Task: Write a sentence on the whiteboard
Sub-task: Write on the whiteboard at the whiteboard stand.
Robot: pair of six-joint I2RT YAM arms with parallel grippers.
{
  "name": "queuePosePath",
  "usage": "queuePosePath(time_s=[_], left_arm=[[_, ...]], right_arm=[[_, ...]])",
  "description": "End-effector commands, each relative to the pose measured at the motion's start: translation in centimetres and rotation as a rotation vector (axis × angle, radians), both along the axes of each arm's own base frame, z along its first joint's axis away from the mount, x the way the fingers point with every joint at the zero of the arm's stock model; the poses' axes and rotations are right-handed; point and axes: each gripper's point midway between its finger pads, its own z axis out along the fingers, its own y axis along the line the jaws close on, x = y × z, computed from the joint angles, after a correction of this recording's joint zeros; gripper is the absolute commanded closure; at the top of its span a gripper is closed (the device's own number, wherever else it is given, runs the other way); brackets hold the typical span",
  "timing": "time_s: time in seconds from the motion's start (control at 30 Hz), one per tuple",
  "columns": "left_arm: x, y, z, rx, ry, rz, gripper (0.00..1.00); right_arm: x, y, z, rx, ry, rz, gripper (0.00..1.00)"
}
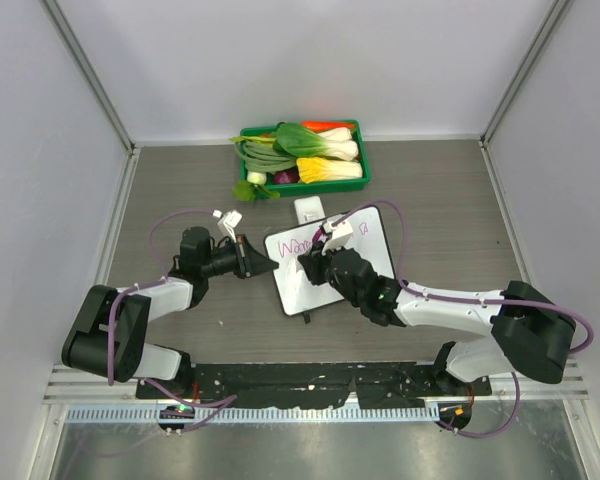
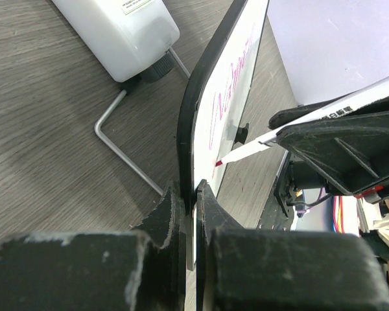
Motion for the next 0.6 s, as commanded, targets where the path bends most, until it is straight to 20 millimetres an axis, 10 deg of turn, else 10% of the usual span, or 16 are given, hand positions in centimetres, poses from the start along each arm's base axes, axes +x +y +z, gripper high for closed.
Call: queuePosePath(time_s=[0.0, 0.57], left_arm=[[1.3, 1.2, -2.1, 0.093, -0.014, 0.071, 1.00], [1.3, 1.2, -2.1, 0.093, -0.013, 0.071, 1.00]], right_arm=[[1.4, -0.7, 2.1, 0.007, -0.052, -0.076, 0.99], [-0.5, -1.6, -1.8, -0.062, 0.027, -0.020, 0.99]])
